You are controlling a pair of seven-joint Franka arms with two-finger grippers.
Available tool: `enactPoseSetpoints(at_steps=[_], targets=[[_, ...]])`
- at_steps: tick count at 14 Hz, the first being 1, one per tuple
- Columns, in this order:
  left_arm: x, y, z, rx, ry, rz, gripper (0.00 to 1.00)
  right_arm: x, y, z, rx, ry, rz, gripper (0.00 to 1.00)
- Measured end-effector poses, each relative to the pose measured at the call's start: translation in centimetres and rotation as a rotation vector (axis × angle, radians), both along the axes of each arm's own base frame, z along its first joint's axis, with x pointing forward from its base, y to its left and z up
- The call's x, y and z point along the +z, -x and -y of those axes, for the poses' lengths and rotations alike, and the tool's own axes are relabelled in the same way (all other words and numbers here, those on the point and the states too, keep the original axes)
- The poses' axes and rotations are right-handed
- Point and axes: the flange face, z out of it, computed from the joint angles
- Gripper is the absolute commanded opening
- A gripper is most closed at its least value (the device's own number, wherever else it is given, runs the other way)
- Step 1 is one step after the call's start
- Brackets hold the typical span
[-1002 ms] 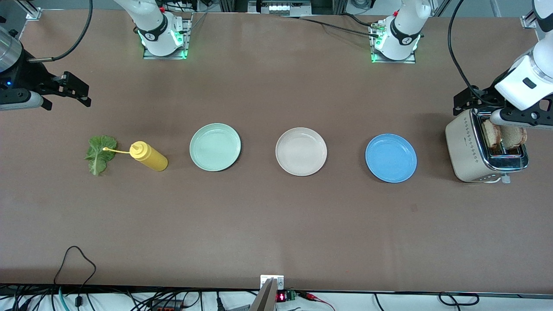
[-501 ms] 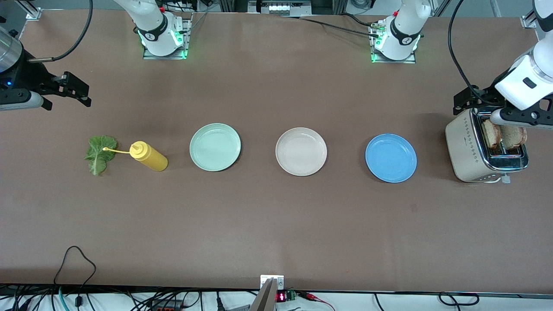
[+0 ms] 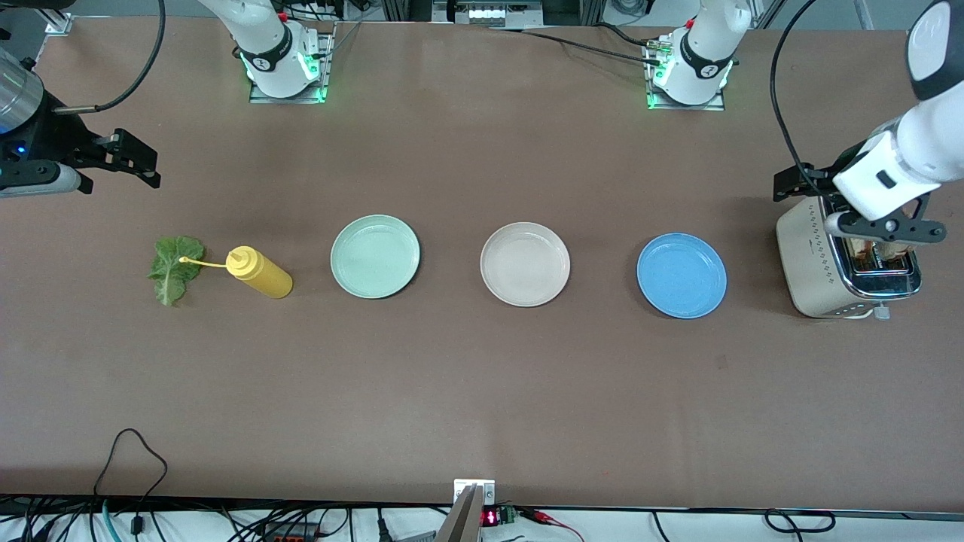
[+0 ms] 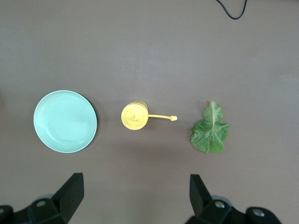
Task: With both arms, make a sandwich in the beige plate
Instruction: 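Move the left gripper above the bread slices in the cream toaster, then lower the left gripper and grasp one bread slice in the toaster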
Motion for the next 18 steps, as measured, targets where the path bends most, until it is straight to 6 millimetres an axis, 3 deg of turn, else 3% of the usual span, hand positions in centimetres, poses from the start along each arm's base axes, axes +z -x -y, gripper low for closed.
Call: enactPoseSetpoints(at_steps=[2,5,8,11,16,18], targets=[[-1.1,-0.4,-1.2,0.021,-0.003,-0.028,1.00,-0.4,-0.2,0.0,0.000,0.000,-0.008,1.00],[-2.7,-0.4,-5.9,0.056,-0.113,-0.086,1.00,-1.4,-0.7,0.0,-0.001,0.001,-0.025,1.00],[-4.3,-0.7,-8.8,0.048,-0.211,-0.088,1.00,-2.5,-1.2,0.3,-0.006,0.001,-0.044,1.00],[-7.3,-0.7,-11.8,0.026,-0.205,-0.027,0.95,-3.1,-1.5,0.6,-0.011,0.001,-0.052,1.00],[-12.6,3.0,-17.1,-0.032,-0.175,0.096,0.87,-3.3,-1.5,0.6,-0.011,0.002,-0.058,1.00],[-14.0,4.2,-18.6,-0.039,-0.171,0.129,0.76,-3.5,-1.5,0.5,-0.010,0.002,-0.062,1.00]])
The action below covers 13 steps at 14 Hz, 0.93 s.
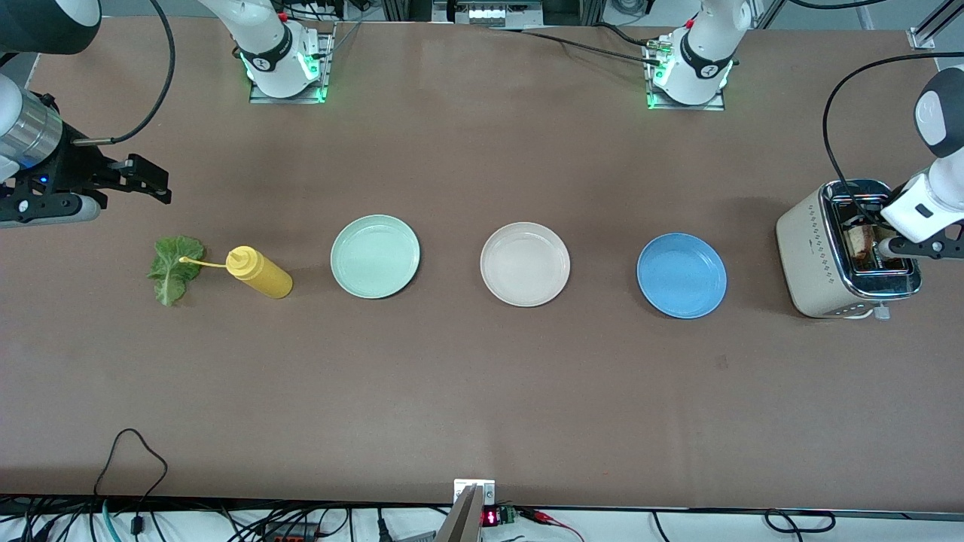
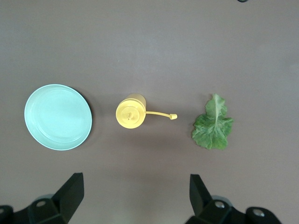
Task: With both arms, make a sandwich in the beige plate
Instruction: 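Lower the left gripper and grasp one bread slice in the toaster, then lift the bread slice out of the toaster with the left gripper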
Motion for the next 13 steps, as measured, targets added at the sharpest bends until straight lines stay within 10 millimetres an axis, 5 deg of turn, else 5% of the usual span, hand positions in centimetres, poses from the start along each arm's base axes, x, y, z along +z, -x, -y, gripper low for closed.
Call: enactPoseSetpoints(at_steps=[5,13], targets=[[-2.3,1.1,-0.5,-0.005,0.006,0.027,0.04,-0.2,0.0,-0.3,0.005,0.000,-0.003,1.00],[-0.6,1.0,0.1,-0.013,0.002,0.010,0.01,-0.2,0.0,-0.4,0.007,0.000,-0.003,1.00]])
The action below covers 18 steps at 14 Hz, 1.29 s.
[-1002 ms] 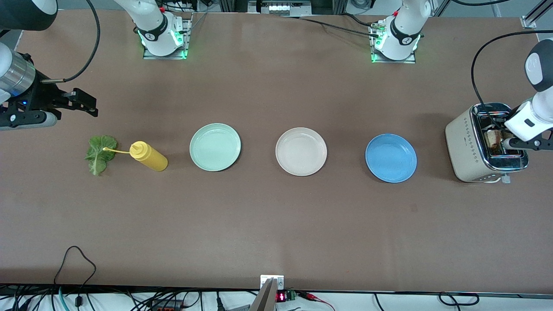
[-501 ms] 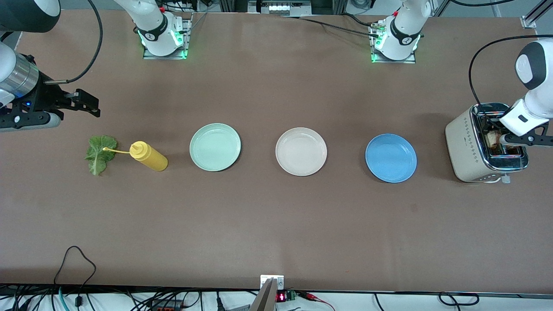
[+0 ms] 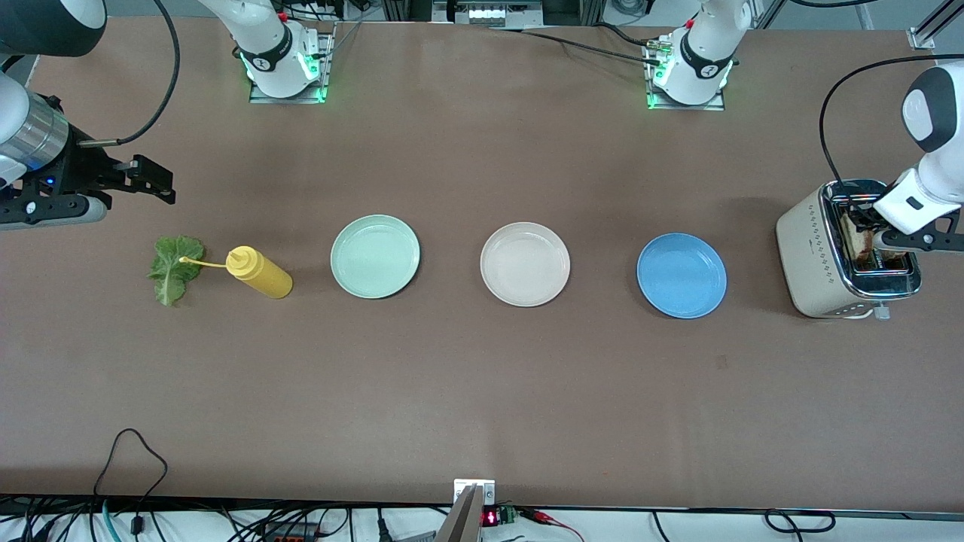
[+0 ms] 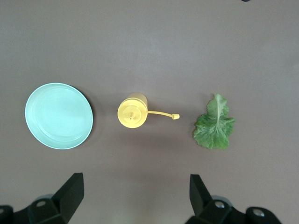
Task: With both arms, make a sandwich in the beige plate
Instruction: 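Lift the bread slice out of the toaster with the left gripper, then carry the bread slice over the beige plate and lower it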
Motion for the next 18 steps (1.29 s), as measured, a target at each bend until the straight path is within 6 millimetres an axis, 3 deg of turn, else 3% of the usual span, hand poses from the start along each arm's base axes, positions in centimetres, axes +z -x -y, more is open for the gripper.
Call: enactPoseSetpoints(at_steps=[3,8,10,12,14,18], targets=[[3.5,-0.9,1.1,-0.003,-0.004,-0.060,0.01,0.0,0.0,0.0,0.001,0.000,0.000,1.00],[13.8,-2.5,5.3,-0.031,-0.025,-0.098,0.01,0.2,0.1,-0.1,0.001,0.000,0.003,1.00],[16.8,-2.7,6.7,-0.042,-0.021,-0.093,0.01,0.2,0.1,0.0,0.001,0.000,0.004,1.00],[17.4,-3.0,9.5,-0.065,0.066,-0.080,0.01,0.2,0.1,0.0,0.001,0.000,0.004,1.00],[16.5,-3.5,12.5,-0.083,0.188,-0.087,0.01,0.3,0.1,0.0,0.001,0.000,0.004,1.00],[11.6,-5.1,20.6,-0.129,0.341,-0.182,0.01,0.2,0.1,0.0,0.001,0.000,0.004,1.00]])
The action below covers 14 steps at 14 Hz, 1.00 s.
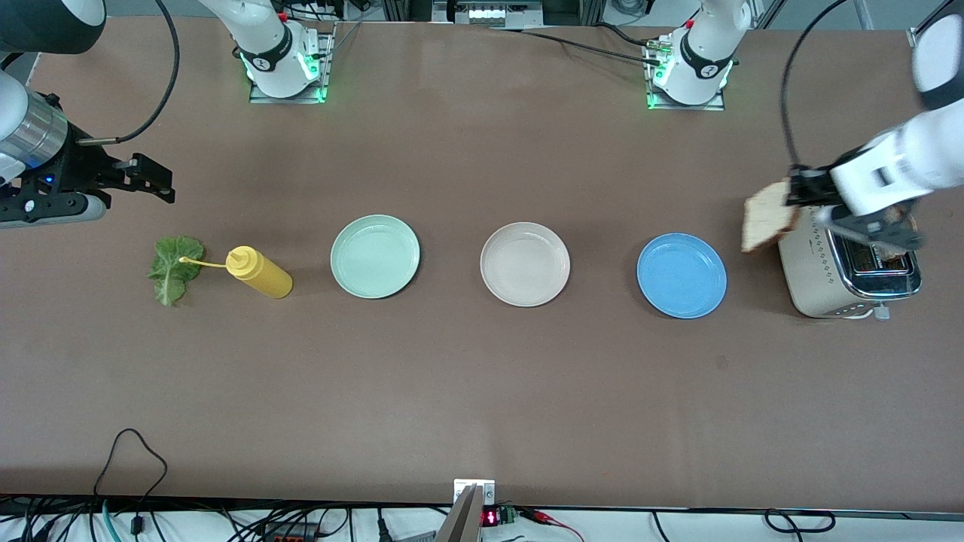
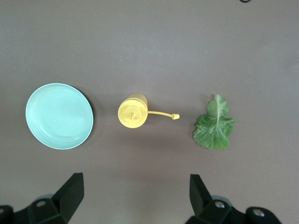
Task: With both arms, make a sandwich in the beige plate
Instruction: 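Carry the bread slice over the beige plate and lower it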
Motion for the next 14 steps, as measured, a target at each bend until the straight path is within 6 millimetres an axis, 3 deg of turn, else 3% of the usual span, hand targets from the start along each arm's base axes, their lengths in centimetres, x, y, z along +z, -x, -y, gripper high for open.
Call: enactPoseSetpoints(at_steps=[3,6,10,12,14], targets=[[-4.0,-0.6,7.0,-0.018,0.152,-0.106,0.01,0.0,0.0,0.0,0.000,0.000,-0.001,1.00],[-8.8,-1.5,13.2,0.027,0.411,-0.237,0.00,-0.1,0.0,0.0,0.000,0.000,-0.001,1.00],[-16.1,-4.0,17.4,0.168,0.635,-0.287,0.00,-0.2,0.0,0.0,0.000,0.001,-0.003,1.00],[-18.6,-4.3,20.1,0.167,0.706,-0.256,0.00,-0.2,0.0,0.0,0.000,0.001,-0.004,1.00],[-20.5,-4.5,21.1,0.111,0.769,-0.201,0.00,-0.3,0.0,0.0,0.000,0.001,-0.005,1.00]])
